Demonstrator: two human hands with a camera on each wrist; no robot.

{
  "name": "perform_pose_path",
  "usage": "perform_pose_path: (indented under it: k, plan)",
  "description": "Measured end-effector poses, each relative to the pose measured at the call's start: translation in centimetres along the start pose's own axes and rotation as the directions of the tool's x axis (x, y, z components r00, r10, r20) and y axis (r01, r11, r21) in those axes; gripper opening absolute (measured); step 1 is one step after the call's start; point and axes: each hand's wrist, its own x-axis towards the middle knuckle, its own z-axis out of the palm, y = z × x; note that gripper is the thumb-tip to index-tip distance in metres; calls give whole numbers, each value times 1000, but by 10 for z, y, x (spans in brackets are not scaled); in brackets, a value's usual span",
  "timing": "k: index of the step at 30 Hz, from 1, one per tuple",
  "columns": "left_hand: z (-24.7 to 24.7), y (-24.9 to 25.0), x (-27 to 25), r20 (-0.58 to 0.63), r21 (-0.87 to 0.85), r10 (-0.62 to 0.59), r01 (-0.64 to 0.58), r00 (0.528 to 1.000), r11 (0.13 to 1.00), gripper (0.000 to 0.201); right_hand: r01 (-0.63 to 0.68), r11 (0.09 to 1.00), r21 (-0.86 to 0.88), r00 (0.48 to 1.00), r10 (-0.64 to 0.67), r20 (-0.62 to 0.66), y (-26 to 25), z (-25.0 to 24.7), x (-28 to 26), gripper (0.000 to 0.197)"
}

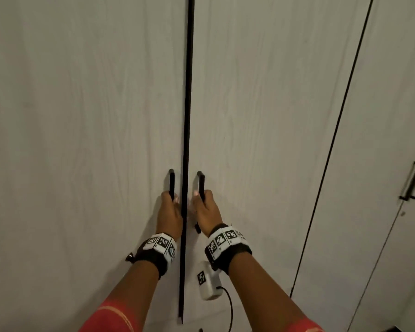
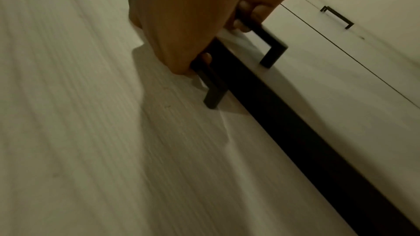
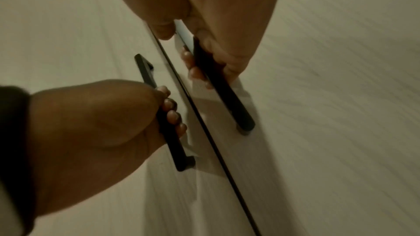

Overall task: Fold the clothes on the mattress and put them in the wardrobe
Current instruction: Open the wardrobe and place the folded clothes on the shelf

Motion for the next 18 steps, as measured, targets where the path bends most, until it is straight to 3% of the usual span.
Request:
perform_pose_path:
  k: [3,8,11,18]
  plan:
    - [-2,3,-4,24,23,-26,26,999,999,17,89,996,-25,995,-90,-51,-3,-6,-27,24]
    - [-4,19,-20,-48,-2,-31,31,998,1000,15,206,977,-56,964,-213,-161,-14,-40,-93,28]
    - [-7,25,-34,-62,-27,-28,27,998,999,12,190,977,-99,945,-209,-250,-25,-68,-134,33]
    - [-22,48,-84,-111,47,-115,121,987,991,45,135,980,-146,869,-188,-457,-41,-167,-216,41]
